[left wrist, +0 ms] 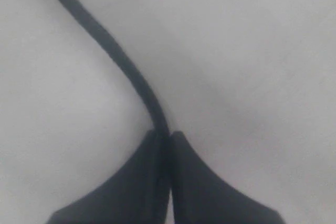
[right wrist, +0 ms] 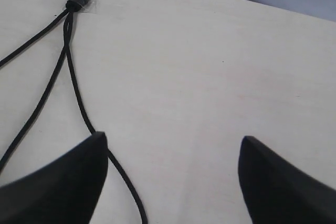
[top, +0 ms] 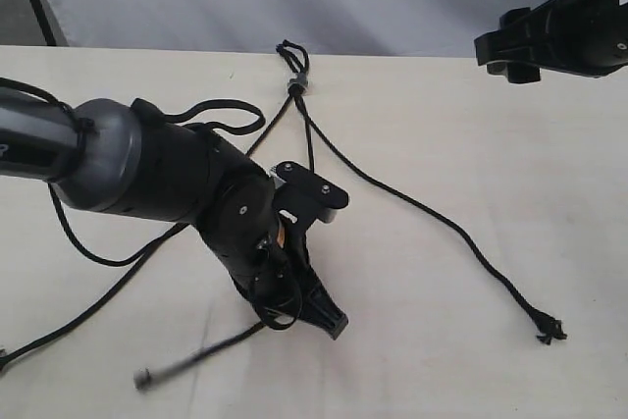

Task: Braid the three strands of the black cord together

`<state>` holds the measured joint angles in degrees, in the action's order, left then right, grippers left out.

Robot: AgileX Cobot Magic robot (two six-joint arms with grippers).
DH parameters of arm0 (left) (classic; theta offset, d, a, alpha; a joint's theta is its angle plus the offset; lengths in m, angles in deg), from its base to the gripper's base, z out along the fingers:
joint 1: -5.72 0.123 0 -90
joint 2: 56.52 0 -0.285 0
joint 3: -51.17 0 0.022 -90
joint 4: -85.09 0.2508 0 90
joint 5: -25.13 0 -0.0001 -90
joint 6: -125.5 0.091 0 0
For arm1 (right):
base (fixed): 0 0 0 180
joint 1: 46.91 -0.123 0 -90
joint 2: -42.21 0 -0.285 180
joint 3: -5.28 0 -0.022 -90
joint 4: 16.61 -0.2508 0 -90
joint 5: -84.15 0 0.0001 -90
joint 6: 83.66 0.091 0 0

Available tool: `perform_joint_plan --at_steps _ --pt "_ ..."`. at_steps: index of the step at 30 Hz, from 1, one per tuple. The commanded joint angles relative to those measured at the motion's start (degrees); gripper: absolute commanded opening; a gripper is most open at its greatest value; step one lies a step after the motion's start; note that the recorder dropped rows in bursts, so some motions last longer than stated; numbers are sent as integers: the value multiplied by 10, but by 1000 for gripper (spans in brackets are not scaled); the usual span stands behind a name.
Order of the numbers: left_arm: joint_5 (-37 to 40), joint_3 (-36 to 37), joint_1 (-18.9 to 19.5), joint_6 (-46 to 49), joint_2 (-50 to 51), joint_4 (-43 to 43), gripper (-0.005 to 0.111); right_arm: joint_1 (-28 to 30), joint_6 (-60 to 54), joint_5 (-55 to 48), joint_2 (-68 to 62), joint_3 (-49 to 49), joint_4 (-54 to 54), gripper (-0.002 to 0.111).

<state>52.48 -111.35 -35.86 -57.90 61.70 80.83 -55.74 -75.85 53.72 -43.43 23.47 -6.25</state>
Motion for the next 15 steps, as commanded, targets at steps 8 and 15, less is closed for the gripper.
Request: perform_joint_plan --at_steps 8,15 --pt "98 6 27 -75 -81 146 0 0 -3 12 2 1 6 66" --pt "145 21 156 -135 -132 270 0 0 -2 21 -6 1 2 66"
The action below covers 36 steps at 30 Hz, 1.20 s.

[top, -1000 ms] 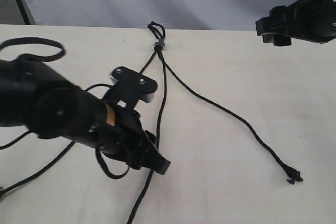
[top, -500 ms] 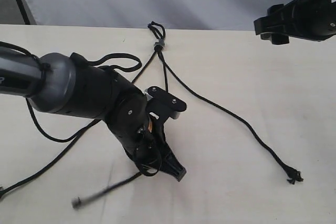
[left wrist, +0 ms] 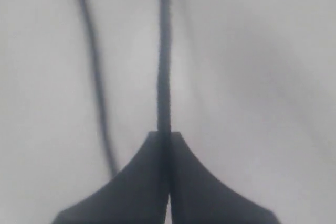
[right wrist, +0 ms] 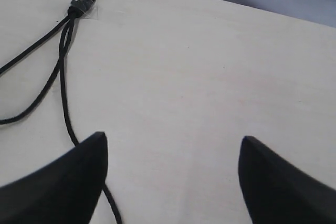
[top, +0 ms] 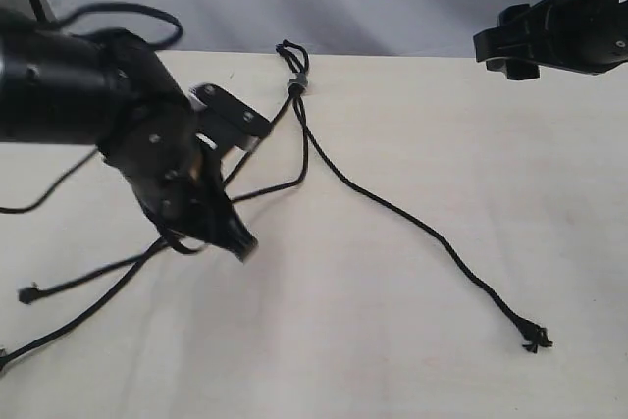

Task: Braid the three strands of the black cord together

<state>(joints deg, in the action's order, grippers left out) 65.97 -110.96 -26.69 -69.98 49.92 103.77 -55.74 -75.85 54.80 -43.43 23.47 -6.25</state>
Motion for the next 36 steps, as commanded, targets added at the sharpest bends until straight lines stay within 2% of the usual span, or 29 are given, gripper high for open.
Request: perform_joint_plan --at_steps 1,6,12,15,18,24,27,29,33,36 --pt "-4 26 82 -9 -9 41 0 0 -2 11 -9 1 2 66" --pt "-108 97 142 5 23 40 0 0 1 22 -19 1 2 66" --pt "-160 159 140 5 36 -2 0 0 1 30 -19 1 2 66" --pt "-164 177 118 19 36 -50 0 0 1 30 -19 1 2 66" --pt "-164 182 76 49 36 -110 0 0 1 30 -19 1 2 66" --pt "-156 157 -61 155 25 -222 0 0 1 30 -19 1 2 66" --pt "-128 122 -105 150 1 -204 0 0 1 30 -19 1 2 66" --pt "-107 100 -108 127 -27 -166 0 0 -1 30 -19 1 2 66" --pt "-71 87 -73 2 -87 -27 0 0 -1 29 -19 1 2 66" --pt "-11 87 -27 -95 -117 71 0 0 -1 29 -19 1 2 66"
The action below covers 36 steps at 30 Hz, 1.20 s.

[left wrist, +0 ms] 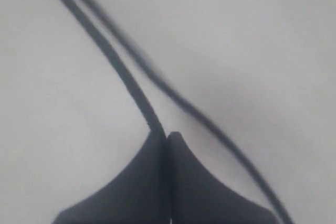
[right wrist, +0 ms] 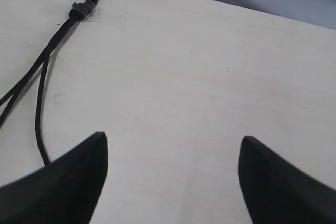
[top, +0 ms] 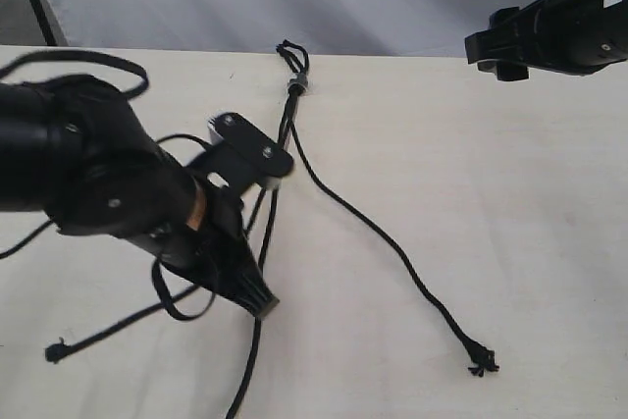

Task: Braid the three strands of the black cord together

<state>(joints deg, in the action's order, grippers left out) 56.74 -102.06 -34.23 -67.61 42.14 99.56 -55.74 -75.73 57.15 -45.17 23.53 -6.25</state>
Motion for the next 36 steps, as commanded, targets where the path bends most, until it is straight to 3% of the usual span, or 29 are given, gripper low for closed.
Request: perform_joint_plan --at_steps 1,5,12,16,21,24,29,33,36 --pt "99 -2 64 -139 -45 129 0 0 -2 5 -1 1 2 66" --pt "100 0 132 -162 -46 139 0 0 -2 5 -1 1 1 66" --pt "25 32 185 -155 -4 142 0 0 -2 5 -1 1 1 66" --pt "-11 38 187 -156 30 139 7 0 -2 5 -1 1 1 66" --pt "-32 38 187 -160 55 134 41 0 2 5 -1 1 1 66" --pt "-32 38 187 -157 58 134 55 0 2 4 -1 1 -3 66" --pt "-1 18 187 -157 32 134 58 -7 -22 -22 -1 1 -109 66" --pt "17 3 187 -171 -20 161 58 -70 -121 -51 -6 1 -210 66" --pt "45 1 187 -245 -69 211 58 -143 -143 -55 -33 -3 -239 66"
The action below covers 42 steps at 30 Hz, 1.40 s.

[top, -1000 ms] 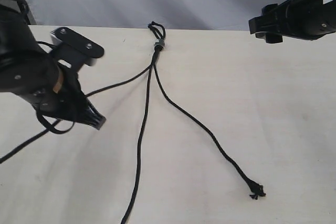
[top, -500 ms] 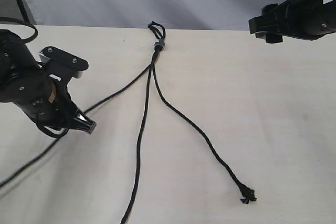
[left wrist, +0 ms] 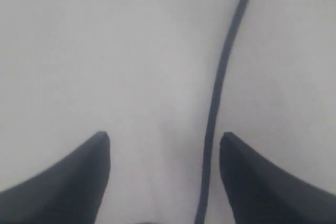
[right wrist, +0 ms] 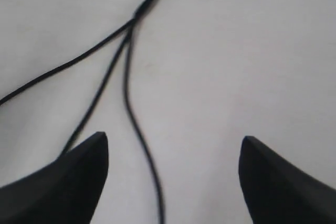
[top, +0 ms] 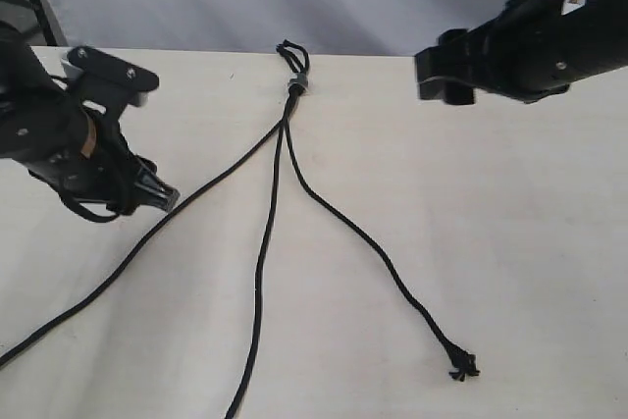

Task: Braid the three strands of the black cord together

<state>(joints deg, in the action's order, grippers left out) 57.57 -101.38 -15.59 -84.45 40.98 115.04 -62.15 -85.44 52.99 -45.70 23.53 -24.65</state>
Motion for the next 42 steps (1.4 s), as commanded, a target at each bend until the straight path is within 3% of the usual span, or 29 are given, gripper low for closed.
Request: perform_joint_plan --at_steps 1,6,11,15,20,24,26,27,28,29,30,33,37,42 --pt "54 -5 1 -105 -70 76 58 -107 -46 -13 -40 -5 -55 66" --pt "148 -1 1 -218 -120 163 58 -216 -20 -71 -150 -57 -54 66" --pt "103 47 1 -265 -131 221 58 -281 5 -99 -252 -110 -54 66" --pt "77 68 1 -323 -128 277 58 -304 48 -114 -317 -148 -29 66" --pt "84 68 1 -326 -128 280 58 -309 89 -119 -367 -176 -1 66" --pt "78 69 1 -326 -128 280 58 -309 169 -123 -395 -183 88 66" --pt "77 69 1 -326 -128 280 58 -309 168 -123 -402 -183 90 55" --pt "76 69 1 -326 -128 280 58 -310 163 -123 -404 -183 90 37" --pt "76 69 1 -326 -128 280 58 -310 158 -123 -404 -183 90 29" --pt "76 69 1 -326 -128 278 58 -310 152 -124 -400 -183 90 9" --pt "76 69 1 -326 -128 278 58 -310 144 -129 -392 -184 90 0" --pt "76 69 1 -326 -128 278 58 -310 116 -185 -360 -222 133 -1" --pt "73 70 1 -326 -128 278 58 -291 80 -219 -348 -258 314 -1" --pt "62 70 1 -326 -128 278 58 -219 81 -211 -366 -255 341 -1"
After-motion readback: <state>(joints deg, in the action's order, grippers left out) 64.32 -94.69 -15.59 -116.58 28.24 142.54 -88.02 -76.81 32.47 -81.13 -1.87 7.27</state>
